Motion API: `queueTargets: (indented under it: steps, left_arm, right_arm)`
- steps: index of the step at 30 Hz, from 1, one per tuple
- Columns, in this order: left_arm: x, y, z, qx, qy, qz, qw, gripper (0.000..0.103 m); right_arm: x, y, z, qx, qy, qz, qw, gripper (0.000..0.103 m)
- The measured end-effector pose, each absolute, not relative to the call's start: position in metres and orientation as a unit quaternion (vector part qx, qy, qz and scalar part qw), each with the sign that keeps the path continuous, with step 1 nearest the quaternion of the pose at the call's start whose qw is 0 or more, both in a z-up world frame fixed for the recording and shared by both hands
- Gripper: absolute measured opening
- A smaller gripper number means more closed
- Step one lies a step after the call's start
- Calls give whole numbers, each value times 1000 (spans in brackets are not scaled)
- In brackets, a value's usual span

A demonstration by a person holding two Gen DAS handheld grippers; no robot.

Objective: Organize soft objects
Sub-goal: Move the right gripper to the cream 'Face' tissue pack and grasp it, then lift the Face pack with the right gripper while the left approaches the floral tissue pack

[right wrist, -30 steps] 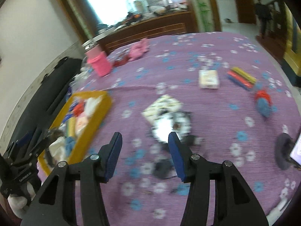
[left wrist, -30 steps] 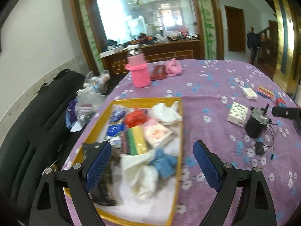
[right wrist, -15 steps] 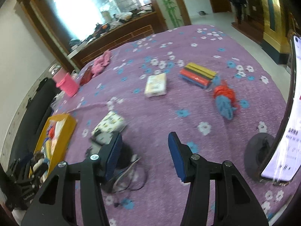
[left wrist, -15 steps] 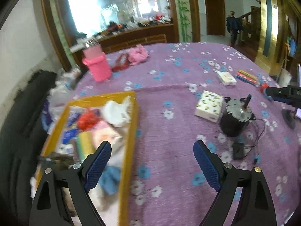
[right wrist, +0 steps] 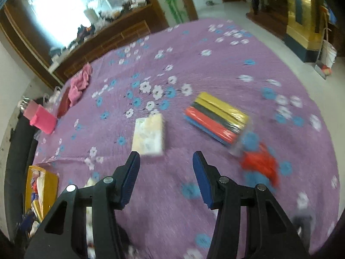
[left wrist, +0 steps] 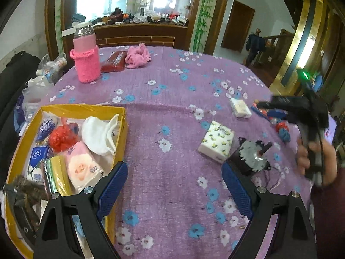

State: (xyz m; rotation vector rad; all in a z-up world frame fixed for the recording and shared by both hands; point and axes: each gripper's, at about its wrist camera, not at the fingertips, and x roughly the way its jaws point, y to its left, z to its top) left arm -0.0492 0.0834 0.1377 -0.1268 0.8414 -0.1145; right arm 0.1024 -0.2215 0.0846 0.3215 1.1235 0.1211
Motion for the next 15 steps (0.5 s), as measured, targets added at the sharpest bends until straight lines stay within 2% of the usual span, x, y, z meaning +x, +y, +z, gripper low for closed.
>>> queueTargets:
  steps: [6, 12, 14, 15]
  left_arm:
    - [-27, 84, 116, -57, 441, -71, 893, 90]
    - [17, 87, 107, -104, 475, -97, 868, 90]
    - [32, 79, 104, -103, 486, -116, 860, 90]
    - [39, 73, 102, -99, 491, -119, 858, 89]
  right_arm:
    - [143, -196, 58, 110, 574, 34, 811, 49]
    - [157, -183, 41, 96, 584, 41, 805, 49]
    - [152, -178, 44, 77, 580, 52, 810, 32]
    - [147, -177, 47, 69, 577, 51, 812, 30]
